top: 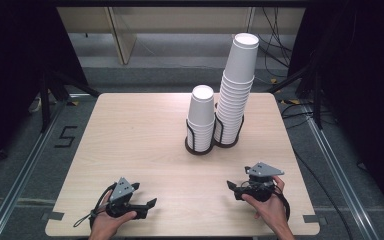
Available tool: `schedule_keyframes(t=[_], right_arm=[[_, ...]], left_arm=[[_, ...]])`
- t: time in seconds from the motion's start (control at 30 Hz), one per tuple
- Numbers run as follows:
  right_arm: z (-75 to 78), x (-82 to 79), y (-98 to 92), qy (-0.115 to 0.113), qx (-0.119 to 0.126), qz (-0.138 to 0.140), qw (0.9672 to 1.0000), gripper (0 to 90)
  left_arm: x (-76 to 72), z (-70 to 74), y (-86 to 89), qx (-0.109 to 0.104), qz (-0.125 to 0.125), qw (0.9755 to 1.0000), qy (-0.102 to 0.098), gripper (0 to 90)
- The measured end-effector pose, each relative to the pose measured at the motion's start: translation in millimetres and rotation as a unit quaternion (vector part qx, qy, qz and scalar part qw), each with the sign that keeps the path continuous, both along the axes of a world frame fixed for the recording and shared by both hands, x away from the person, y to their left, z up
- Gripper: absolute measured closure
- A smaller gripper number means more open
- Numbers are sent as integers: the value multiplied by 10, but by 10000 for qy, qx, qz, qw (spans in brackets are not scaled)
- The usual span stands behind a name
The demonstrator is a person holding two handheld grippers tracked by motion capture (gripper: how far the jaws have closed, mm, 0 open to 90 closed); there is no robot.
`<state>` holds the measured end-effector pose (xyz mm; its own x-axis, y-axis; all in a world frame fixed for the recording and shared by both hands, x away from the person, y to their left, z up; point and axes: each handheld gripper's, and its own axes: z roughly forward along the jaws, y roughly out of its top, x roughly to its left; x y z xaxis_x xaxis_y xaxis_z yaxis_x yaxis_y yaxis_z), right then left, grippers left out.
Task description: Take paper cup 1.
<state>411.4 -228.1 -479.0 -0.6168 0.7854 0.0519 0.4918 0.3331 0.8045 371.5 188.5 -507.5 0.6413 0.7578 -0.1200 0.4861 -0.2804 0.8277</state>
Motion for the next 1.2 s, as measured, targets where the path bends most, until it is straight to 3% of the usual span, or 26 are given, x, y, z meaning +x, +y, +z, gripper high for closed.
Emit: schedule_keyframes(t=[0.07, 0.23, 0.33, 0.37, 0.4, 0.7, 0.73, 0.77, 0.87, 1.07, 1.1, 1.2], right_arm=[[1, 7, -2, -140, -41, 51, 9999, 166], [12, -14, 37, -79, -15, 65, 9999, 168], [26, -6, 48, -234, -44, 141, 9996, 169], [31, -3, 56, -277, -40, 161, 9995, 170], [39, -23, 77, -143, 27, 122, 9998, 170], [113, -23, 87, -293, 290, 163, 9990, 171], [130, -46, 98, -242, 281, 91, 9993, 171], [128, -24, 96, -428, 233, 167, 9987, 171], [167, -39, 122, -304, 243, 173, 9991, 171], [241, -16, 183, -423, 336, 243, 9982, 172], [260, 3, 176, -513, 229, 304, 9980, 172], [299, 33, 211, -470, 209, 369, 9980, 184]], left_arm=[[2, 0, -1, 22, -16, 10000, -3, 149], [3, 3, -1, 15, -5, 10000, -17, 149], [8, 3, 13, 68, -28, 10000, -4, 149], [9, -2, 4, -25, 18, 10000, -10, 149], [13, 1, 18, 39, -1, 10000, -3, 149], [19, 2, 19, 34, 35, 10000, -5, 149], [18, 2, 18, 24, 59, 10000, -6, 149], [18, 2, 19, 5, 65, 10000, -10, 149], [20, 5, 23, -9, 57, 10000, -25, 149], [25, 6, 31, -20, 66, 10000, -32, 149], [25, 6, 30, -30, 67, 10000, -35, 149], [23, 9, 29, -28, 63, 10000, -38, 149]])
